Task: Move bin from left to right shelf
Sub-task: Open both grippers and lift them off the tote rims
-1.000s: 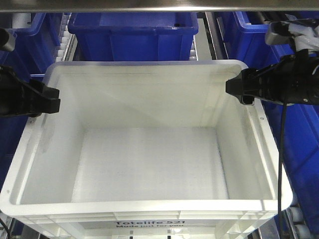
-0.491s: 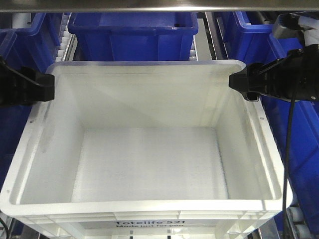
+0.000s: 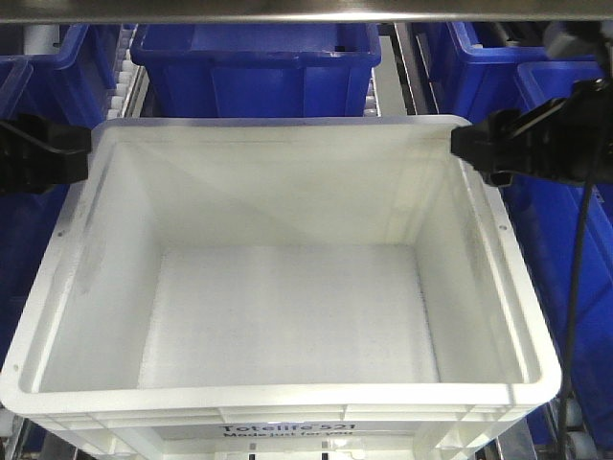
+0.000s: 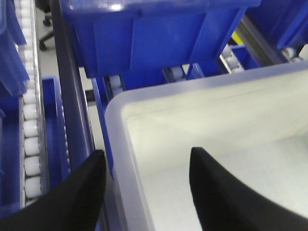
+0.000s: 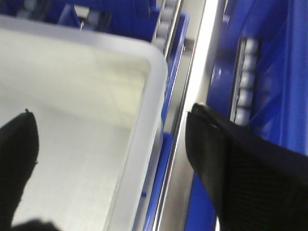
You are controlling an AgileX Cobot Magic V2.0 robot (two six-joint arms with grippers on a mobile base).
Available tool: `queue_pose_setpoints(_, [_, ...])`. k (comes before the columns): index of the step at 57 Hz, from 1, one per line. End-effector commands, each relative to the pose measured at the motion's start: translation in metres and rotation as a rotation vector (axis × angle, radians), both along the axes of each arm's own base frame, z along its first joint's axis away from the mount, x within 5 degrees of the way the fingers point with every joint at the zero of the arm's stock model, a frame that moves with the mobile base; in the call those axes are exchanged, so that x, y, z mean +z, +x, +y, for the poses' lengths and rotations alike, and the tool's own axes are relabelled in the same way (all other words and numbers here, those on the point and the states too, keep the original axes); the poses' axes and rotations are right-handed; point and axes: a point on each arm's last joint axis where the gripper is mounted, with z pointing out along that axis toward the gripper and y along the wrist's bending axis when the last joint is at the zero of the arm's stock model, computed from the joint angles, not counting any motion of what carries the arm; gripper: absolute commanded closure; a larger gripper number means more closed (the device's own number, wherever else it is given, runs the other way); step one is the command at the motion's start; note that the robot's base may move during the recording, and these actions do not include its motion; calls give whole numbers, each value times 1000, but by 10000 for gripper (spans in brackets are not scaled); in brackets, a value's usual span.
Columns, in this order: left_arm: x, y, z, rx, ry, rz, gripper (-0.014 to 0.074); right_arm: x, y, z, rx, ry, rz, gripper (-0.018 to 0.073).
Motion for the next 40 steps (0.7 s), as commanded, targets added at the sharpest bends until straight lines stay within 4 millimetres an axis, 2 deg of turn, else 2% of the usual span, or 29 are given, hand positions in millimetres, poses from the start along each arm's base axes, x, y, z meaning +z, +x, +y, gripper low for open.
queue_pose_setpoints(1, [25,-4,0,3,-37,-137,213,26,-5,-3,-17,20,-151,-27])
queue_pose_setpoints(8, [20,-4,0,3,-35,-127,213,24,-5,-3,-23,33,-154,-27])
queue_pose_setpoints(18, [-2,-10,2,9,-31,-108,213,8,-17,-9,-68,68,-237,-27])
queue_pose_setpoints(31, [-19,-40,11,30,-64,-256,221,-13,-47,-21,-108,29,-344,-27])
queue_pose_setpoints(40, [-35,-69,19,31,-50,-370,227,-26,-67,-28,-122,-11,-407,-27])
